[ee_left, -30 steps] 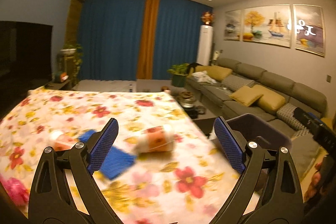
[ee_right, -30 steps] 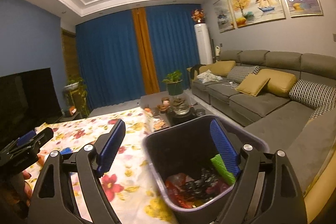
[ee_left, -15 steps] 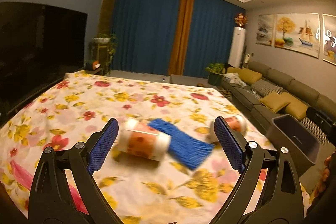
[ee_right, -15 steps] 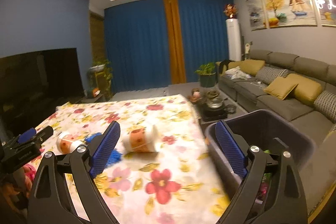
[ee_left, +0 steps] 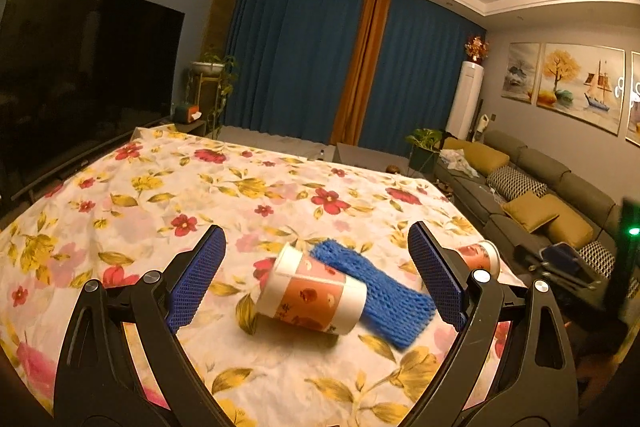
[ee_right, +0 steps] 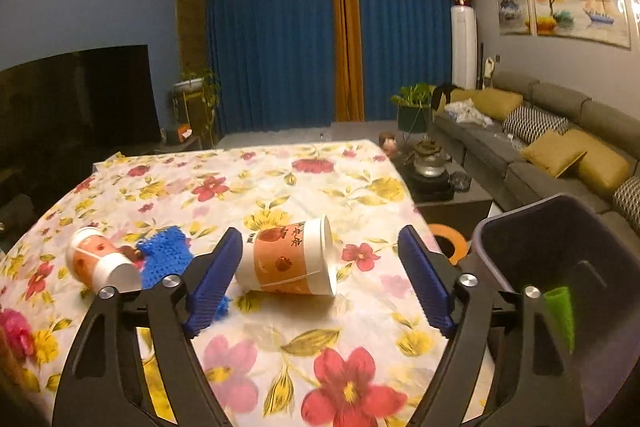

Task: Collect trash
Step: 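Grasp an orange-and-white paper cup with each gripper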

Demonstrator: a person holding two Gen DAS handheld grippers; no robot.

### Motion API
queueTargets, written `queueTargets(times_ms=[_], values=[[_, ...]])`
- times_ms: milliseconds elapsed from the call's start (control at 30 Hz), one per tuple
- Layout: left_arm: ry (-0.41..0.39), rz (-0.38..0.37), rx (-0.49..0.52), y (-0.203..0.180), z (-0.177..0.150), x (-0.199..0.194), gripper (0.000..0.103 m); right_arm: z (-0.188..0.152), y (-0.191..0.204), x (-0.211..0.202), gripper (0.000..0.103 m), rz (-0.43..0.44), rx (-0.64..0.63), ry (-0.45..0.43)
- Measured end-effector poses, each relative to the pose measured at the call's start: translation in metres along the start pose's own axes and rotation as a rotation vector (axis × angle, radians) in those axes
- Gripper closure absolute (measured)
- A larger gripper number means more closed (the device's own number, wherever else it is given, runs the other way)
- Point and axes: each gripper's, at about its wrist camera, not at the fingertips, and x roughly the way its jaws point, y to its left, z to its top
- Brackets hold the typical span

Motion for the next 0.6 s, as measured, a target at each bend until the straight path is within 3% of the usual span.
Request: queueTargets(times_ms=[367,600], values=[[0.015,-0.016,-0.004,0.013,-0.002,0.015,0.012,-0.002,-0.009,0.049,0.044,0.069,0.039,0.099],[0.025,-0.022,-0.013,0.016,-0.006,0.016,0.012,-0.003,-0.010,0.060,0.060,0.160,0.046,0.158]])
